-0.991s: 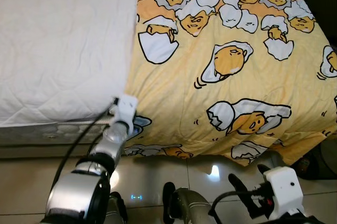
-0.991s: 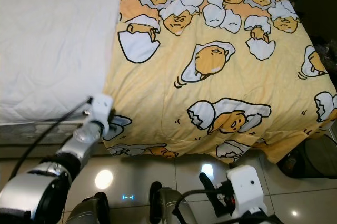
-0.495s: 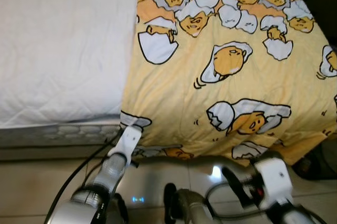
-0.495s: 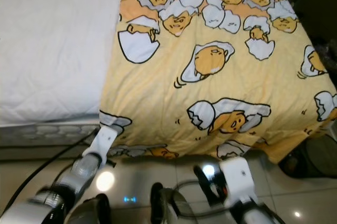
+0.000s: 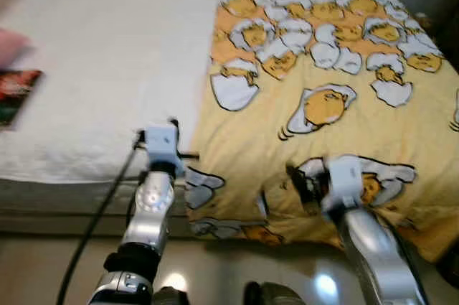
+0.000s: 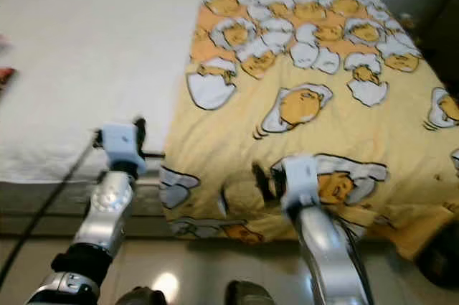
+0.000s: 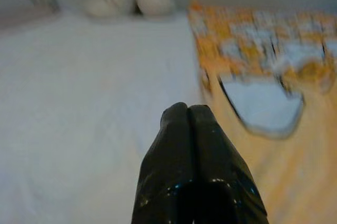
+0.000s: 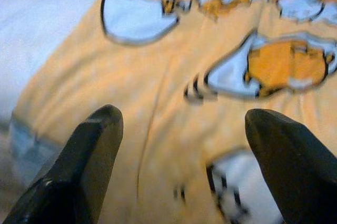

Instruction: Clean up the room

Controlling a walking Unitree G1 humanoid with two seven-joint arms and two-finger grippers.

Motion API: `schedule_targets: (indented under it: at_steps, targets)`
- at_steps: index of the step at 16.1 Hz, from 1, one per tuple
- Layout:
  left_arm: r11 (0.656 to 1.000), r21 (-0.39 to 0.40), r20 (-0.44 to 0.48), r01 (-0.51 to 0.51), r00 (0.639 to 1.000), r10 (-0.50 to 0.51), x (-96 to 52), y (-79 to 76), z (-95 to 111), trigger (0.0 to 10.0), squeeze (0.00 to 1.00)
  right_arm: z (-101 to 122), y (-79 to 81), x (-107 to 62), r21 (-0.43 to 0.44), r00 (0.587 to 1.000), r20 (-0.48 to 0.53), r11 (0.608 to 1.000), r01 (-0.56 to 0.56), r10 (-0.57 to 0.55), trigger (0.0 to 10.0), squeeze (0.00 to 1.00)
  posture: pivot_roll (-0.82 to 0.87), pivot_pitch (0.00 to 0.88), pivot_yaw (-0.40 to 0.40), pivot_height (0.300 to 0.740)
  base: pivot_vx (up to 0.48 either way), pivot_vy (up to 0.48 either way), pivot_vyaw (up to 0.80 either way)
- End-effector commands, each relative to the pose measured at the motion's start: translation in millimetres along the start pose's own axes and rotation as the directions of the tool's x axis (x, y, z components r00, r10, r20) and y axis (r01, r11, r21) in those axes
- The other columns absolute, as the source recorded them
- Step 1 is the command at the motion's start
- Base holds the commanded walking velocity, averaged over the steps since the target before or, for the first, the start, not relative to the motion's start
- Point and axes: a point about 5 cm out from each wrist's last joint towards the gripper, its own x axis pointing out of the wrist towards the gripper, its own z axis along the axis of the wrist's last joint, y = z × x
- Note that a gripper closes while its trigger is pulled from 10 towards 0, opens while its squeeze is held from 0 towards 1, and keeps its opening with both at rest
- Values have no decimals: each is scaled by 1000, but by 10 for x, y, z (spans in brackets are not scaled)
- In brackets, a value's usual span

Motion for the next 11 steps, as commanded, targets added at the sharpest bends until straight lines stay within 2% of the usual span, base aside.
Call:
schedule_targets:
  at_steps: [1, 3, 4, 5, 6, 8, 11]
  targets:
    - [1000, 10, 5, 11, 1000, -11, 6, 2, 30, 10000, 0, 2, -56, 61, -3, 999, 8, 999, 46, -46, 10000, 0, -32, 0, -10, 740, 0, 0, 0]
    - [1000, -4, -19, 1, 1000, -1, 9, 21, 23, 10000, 0, 64, -33, 180, -10, 998, 48, 999, 50, -50, 10000, 0, -31, 0, 4, 740, 0, 0, 0]
    - [1000, -3, -43, -9, 999, 9, -25, 18, 8, 10000, 1000, 100, -52, 187, -6, 995, 73, 997, 71, -70, 10000, 0, -34, 0, 5, 740, 0, 0, 0]
    - [1000, -2, -71, 1, 997, -1, -49, 7, -20, 10000, 1000, 116, -72, 181, 9, 992, 87, 996, 88, -88, 10000, 275, -35, 0, 7, 740, 0, 0, 0]
    - [998, 22, -90, 67, 994, -65, -131, -23, -71, 10000, 1000, 87, -76, 161, 5, 993, 93, 997, 77, -77, 10000, 1000, -39, 0, 8, 740, 0, 0, 0]
    - [995, 37, -133, 90, 988, -84, -164, -13, -142, 10000, 1000, 22, -75, 155, 3, 994, 78, 997, 71, -71, 10000, 1000, -43, 0, 10, 740, 0, 0, 0]
    - [994, 28, -126, 103, 987, -99, -78, -37, -127, 10000, 1000, -2, -70, 214, -8, 994, 83, 997, 79, -78, 10000, 1000, -48, 0, 7, 740, 0, 0, 0]
